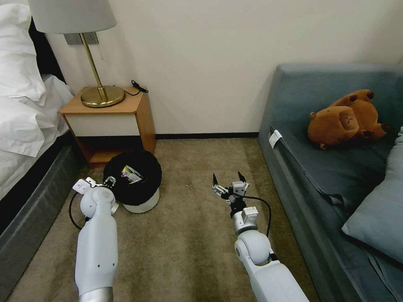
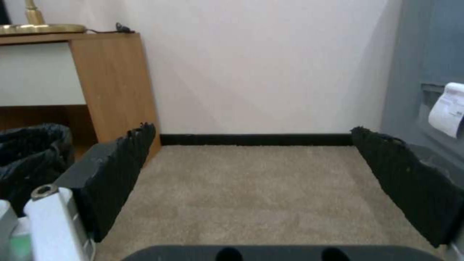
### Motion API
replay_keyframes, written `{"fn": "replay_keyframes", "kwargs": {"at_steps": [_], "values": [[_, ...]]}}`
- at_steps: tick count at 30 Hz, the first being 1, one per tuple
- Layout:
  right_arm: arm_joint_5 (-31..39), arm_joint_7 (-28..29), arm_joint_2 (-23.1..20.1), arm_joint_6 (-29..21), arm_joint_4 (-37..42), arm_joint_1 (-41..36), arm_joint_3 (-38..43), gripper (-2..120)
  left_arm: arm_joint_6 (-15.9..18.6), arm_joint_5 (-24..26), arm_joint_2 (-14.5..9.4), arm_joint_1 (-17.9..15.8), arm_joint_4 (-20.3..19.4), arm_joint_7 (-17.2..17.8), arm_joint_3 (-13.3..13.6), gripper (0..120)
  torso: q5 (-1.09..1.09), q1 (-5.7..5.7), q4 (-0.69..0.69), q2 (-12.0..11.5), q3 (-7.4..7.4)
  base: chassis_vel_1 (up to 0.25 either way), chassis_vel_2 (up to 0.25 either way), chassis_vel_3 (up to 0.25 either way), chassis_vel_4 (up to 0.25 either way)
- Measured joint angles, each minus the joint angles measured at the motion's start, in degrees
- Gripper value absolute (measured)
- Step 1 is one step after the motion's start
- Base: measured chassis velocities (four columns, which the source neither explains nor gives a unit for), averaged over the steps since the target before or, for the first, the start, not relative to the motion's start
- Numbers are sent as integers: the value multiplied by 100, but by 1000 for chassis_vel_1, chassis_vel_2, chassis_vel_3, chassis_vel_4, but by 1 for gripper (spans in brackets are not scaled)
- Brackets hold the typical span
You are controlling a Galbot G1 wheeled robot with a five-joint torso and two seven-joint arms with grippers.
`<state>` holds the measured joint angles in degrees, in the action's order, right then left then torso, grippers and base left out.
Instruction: Pick up the trash bin, then pick up the garbage on the floor and place it into the trash bin.
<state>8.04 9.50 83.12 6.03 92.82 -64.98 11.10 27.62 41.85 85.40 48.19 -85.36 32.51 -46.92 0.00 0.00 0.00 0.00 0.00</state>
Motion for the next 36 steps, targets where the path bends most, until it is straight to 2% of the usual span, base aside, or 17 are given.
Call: {"fn": "replay_keyframes", "kwargs": {"at_steps": [3, 4, 6, 9, 10, 11, 12, 14, 15, 17, 19, 20, 22, 25, 29, 32, 36], "values": [[72, 14, 10, 37, -17, 2, -20, 100, 39, -523, 22, 371, -582, -540, 47, 97, -1, 0, 0, 0, 0, 0, 0, 0, 0], [72, 14, 10, 37, -17, 2, -20, 100, 39, -523, 22, 371, -582, -540, 47, 97, -1, 0, 0, 0, 0, 0, 0, 0, 0], [119, 16, 8, 50, -17, 2, -29, 100, 23, -1002, 14, 698, -1054, -995, 148, 97, 0, 0, 0, 0, 0, 0, 0, 0, 0], [120, 19, 6, 59, -17, 6, -29, 100, -22, -1196, -25, 862, -1252, -1221, 249, 98, -1, 0, 1, 0, 0, 0, 0, 0, 0], [123, 24, 0, 78, -21, 15, -28, 100, -81, -1372, -97, 1082, -1559, -1589, 389, 98, -1, 0, 0, 0, 0, 0, 0, 0, 0], [124, 29, -4, 107, -23, 23, -29, 100, -233, -1538, -151, 1270, -1831, -1996, 502, 98, 1, 0, 0, 0, 0, 0, 0, 0, 0], [124, 29, -4, 107, -23, 23, -29, 100, -233, -1538, -151, 1270, -1831, -1996, 502, 98, 1, 0, 0, 0, 0, 0, 0, 0, 0], [23, 54, -7, 189, -62, 38, -17, 100, -557, -1869, -186, 1469, -2045, -2521, 605, 98, 0, 0, 0, 0, 0, 0, 0, 0, 0], [23, 54, -7, 189, -62, 38, -17, 100, -557, -1869, -186, 1469, -2045, -2521, 605, 98, 0, 0, 0, 0, 0, 0, 0, 0, 0], [-137, 86, -5, 280, -102, 65, 23, 100, -1032, -2276, -254, 1719, -2212, -3069, 761, 98, 0, 0, 0, 0, 0, 0, 0, 0, 0], [-141, 93, -5, 281, -99, 65, 30, 100, -1099, -2342, -267, 1779, -2250, -3173, 785, 98, 0, 0, -1, 0, 0, 0, 0, 0, 0], [-142, 102, -5, 281, -83, 68, 63, 100, -1297, -2494, -291, 1929, -2313, -3452, 814, 98, 0, 0, 0, 0, 0, 0, 0, 0, 0], [-137, 108, -1, 284, -82, 75, 94, 100, -1493, -2695, -293, 1999, -2292, -3642, 796, 98, -1, 0, 0, 0, 0, 0, 0, 0, 0], [-103, 146, 15, 284, -118, 87, 148, 100, -1852, -3010, -292, 2062, -2092, -3997, 705, 98, 0, 0, 0, 0, 0, 0, 0, 0, 0], [-239, 197, 45, 302, -315, 131, 363, 100, -2137, -3046, -310, 2248, -1891, -4593, 702, 98, 0, 0, 1, 0, 0, 0, 0, 0, 0], [-278, 196, 5, 321, -402, 138, 437, 100, -2323, -3068, -291, 2262, -1736, -4736, 746, 98, 0, 0, 0, 0, 0, 0, 0, 0, 0], [-261, 163, -17, 321, -429, 152, 495, 100, -2425, -2995, -192, 2181, -1569, -4684, 794, 98, 0, 0, 0, 0, 0, 0, 0, 0, 0]]}}
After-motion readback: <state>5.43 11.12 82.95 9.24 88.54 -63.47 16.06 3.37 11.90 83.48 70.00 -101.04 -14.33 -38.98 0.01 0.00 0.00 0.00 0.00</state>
